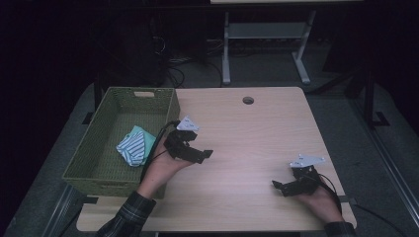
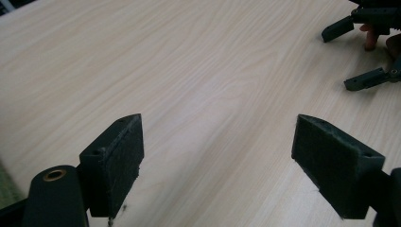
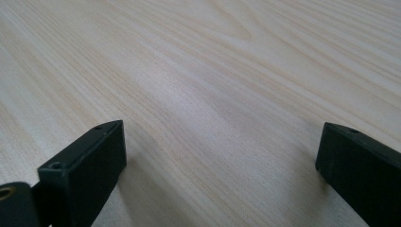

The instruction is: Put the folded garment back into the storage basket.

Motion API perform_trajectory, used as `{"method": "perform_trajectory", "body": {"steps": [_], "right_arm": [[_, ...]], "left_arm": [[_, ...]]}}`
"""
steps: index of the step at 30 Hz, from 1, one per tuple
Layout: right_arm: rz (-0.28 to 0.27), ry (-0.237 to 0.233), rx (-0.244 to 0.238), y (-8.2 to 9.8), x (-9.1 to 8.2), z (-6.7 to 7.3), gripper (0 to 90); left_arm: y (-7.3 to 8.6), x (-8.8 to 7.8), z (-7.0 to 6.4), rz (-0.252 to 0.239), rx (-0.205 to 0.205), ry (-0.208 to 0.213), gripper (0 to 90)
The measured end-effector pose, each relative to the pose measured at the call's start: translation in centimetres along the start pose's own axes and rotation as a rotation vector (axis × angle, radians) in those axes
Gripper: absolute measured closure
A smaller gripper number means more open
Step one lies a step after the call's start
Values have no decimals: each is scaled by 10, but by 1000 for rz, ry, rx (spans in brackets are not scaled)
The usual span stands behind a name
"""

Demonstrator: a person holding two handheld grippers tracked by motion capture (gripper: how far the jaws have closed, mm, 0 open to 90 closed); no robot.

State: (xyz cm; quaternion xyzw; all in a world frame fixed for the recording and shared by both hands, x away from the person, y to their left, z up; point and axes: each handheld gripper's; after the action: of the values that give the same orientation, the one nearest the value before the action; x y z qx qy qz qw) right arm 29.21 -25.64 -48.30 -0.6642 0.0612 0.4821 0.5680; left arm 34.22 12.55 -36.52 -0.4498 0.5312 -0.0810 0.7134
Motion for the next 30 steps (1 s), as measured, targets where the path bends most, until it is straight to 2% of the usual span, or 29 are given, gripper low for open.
{"method": "perform_trajectory", "body": {"steps": [8, 15, 19, 23, 24, 27, 30], "right_arm": [[2, -1, 0, 0, 0, 0, 23], [2, -1, -2, 0, 0, 0, 23], [2, -2, -3, 0, 0, 0, 23], [2, -2, -3, 0, 0, 0, 23], [2, -2, -4, 0, 0, 0, 23], [0, -1, -8, 0, 0, 0, 23], [-1, -3, -12, 0, 0, 0, 23]], "left_arm": [[17, 25, -14, 7, -6, 9, 172], [30, 38, -17, 10, 5, -17, 167], [41, 51, -18, 35, 2, -15, 163], [46, 58, -20, 55, 15, -26, 158], [49, 63, -20, 72, 22, -22, 156], [54, 71, -22, 89, 0, -4, 156], [59, 79, -24, 119, 14, -10, 153]]}}
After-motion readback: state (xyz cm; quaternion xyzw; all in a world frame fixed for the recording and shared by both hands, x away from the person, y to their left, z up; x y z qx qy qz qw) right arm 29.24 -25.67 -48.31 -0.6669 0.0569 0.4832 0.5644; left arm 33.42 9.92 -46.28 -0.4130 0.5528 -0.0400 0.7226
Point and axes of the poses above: each handheld gripper's, and its own axes: x roughly forward along the jaws, y roughly out of its underside, z roughly to its left, and after that the axes turned 6 degrees about x, right-handed
